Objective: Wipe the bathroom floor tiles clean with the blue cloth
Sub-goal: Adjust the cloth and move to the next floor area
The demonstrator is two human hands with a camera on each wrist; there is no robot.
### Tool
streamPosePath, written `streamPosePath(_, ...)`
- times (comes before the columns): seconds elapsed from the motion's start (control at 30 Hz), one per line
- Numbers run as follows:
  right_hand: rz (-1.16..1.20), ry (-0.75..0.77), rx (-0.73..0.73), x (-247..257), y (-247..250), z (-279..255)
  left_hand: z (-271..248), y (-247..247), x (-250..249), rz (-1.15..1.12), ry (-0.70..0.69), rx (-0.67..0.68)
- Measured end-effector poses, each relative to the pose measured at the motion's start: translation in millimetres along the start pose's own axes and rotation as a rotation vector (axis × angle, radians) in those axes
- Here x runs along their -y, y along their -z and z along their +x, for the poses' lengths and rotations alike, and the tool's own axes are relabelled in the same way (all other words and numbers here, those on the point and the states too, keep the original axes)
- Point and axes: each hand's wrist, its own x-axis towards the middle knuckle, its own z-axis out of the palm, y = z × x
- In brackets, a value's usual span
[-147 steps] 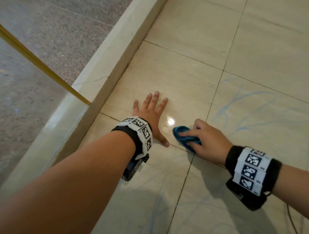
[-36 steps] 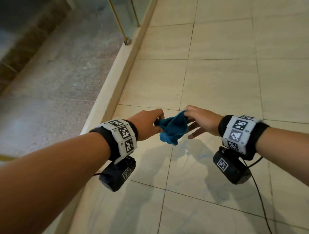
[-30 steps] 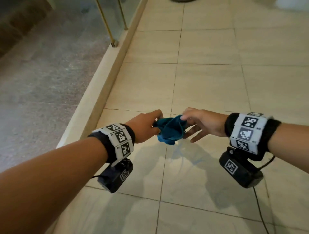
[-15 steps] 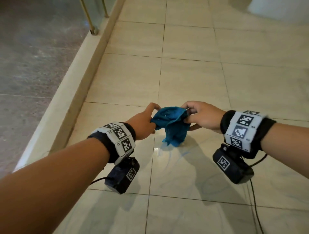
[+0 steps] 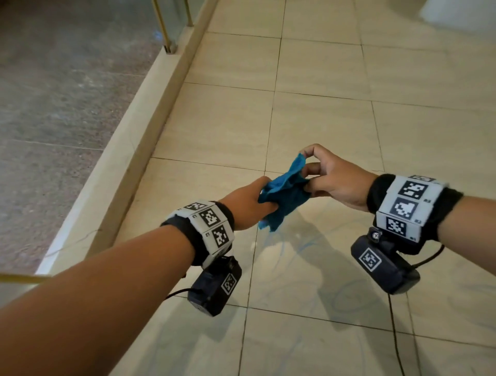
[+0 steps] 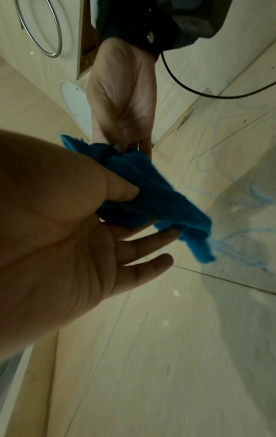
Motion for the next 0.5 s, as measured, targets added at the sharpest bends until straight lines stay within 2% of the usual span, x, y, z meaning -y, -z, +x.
streamPosePath(0.13, -0.394, -0.045, 0.038, 1.2, 18.4, -7.9, 4.1, 0.8, 0.5, 0.01, 0.003, -0.068)
streamPosePath(0.23, -0.507, 0.12, -0.084, 11.3, 16.5, -11.6, 6.3, 0.5, -2.4, -0.032, 0.017, -0.077)
streamPosePath(0.33, -0.663, 0.199, 0.034, 11.8, -1.2, -11.4, 8.5, -0.2, -7.0, -0.191, 0.047, -0.048)
streamPosePath(0.4, -0.659, 0.13, 0.076, 2.2, -14.6, -11.2, 8.0, -0.2, -8.8, -0.311, 0.069, -0.044)
streamPosePath(0.5, -0.569, 0.114, 0.006, -11.1, -29.1, -7.3, 7.3, -0.3, -5.4, -0.384, 0.079, -0.045)
